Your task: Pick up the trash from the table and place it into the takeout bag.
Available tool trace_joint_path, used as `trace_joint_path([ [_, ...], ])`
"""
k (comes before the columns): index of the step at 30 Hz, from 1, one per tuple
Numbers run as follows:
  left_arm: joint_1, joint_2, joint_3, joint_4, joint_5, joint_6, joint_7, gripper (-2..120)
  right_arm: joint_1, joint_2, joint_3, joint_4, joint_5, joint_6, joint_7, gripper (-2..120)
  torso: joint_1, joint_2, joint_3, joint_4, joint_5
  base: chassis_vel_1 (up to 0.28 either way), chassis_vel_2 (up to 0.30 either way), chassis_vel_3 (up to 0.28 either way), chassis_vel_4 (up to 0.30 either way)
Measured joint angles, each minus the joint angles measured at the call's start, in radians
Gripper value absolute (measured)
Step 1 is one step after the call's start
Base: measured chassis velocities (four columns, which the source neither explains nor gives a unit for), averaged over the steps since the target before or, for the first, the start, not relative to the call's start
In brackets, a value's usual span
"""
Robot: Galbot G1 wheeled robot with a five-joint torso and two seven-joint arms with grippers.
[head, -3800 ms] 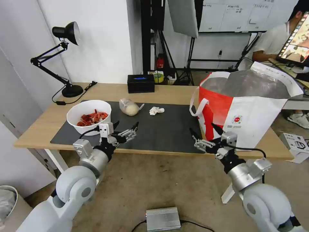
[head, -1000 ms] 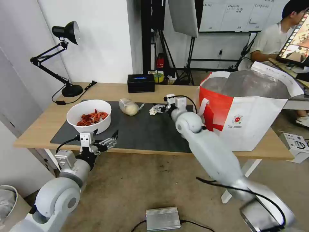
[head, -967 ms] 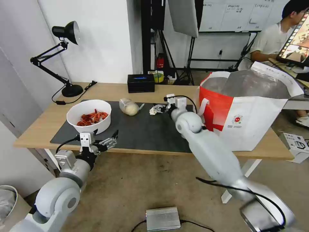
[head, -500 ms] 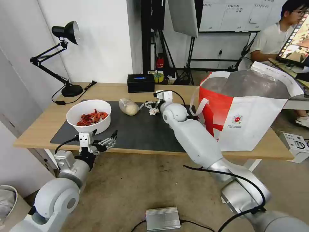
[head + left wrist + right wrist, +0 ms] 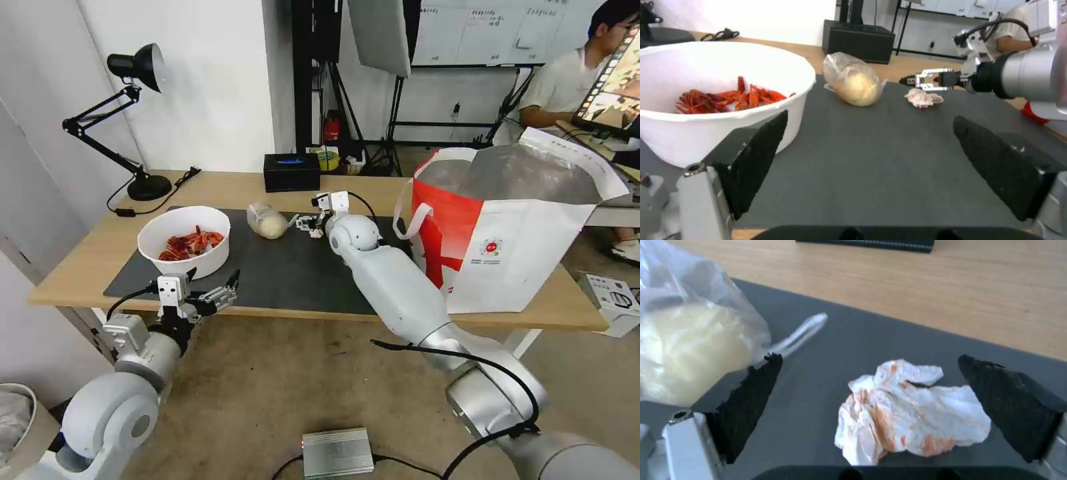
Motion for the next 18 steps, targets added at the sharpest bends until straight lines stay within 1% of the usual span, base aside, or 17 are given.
trace_joint_path([
  [15,0.005,-0.008,0.003,-0.002,0.004,-0.003,0.001,100,-0.017,0.006,0.020,-0.038,0.002,-0.001,-0.016,100,0.000,0.000,0.000,0.0000,0.0000,0.000,0.000,0.000,0.000],
  [16,0.006,-0.008,0.003,-0.002,0.004,-0.007,0.001,100,-0.017,0.008,0.022,-0.043,0.002,-0.001,-0.016,98,0.000,0.000,0.000,0.0000,0.0000,0.000,0.000,0.000,0.000],
  [18,0.008,-0.008,0.002,-0.002,0.007,-0.017,0.001,100,-0.017,0.011,0.026,-0.049,0.002,-0.001,-0.017,89,0.000,0.000,0.000,0.0000,0.0000,0.000,0.000,0.000,0.000],
])
